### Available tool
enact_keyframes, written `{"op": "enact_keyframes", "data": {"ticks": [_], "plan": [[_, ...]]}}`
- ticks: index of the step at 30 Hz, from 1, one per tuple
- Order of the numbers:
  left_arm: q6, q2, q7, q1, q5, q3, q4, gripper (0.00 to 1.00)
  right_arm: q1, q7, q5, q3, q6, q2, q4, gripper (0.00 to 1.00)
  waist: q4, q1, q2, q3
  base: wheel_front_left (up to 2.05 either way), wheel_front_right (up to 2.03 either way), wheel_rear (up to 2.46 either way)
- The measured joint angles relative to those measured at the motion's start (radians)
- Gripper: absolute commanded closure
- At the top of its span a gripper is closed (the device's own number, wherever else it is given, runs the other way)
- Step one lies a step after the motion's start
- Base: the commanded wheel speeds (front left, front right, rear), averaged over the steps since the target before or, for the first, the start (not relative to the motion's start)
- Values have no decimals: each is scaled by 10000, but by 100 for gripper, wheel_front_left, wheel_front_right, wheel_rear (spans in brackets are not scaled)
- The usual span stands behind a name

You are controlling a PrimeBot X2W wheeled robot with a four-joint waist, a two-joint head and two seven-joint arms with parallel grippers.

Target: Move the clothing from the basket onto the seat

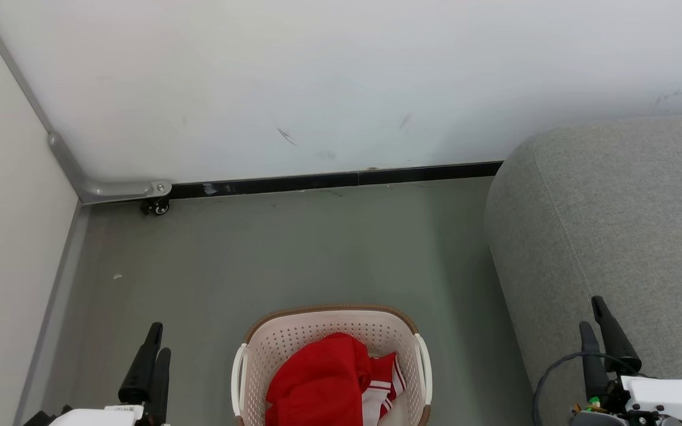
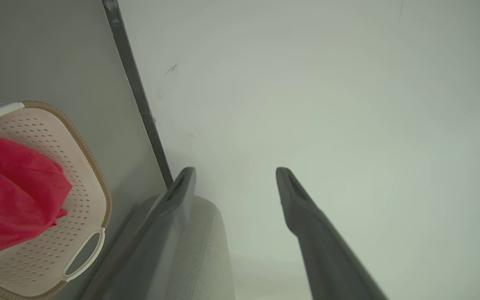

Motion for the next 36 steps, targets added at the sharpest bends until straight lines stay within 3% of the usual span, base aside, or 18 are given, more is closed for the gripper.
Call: {"op": "enact_keyframes", "data": {"ticks": [10,26,36], "plan": [[96,15,-364,0,591,-291,-263,0,0,-393,-529,332,0,-4,-96,0,-2,16,0,-31,0,0,0],[401,159,-940,1,2291,-807,-679,0,-9,-1007,-2479,897,0,-199,-132,0,-18,152,0,-168,0,0,0],[725,278,-1285,1,3939,-1039,-1051,0,-53,-1350,-4151,1099,2,-297,19,0,-27,172,0,-240,0,0,0]]}}
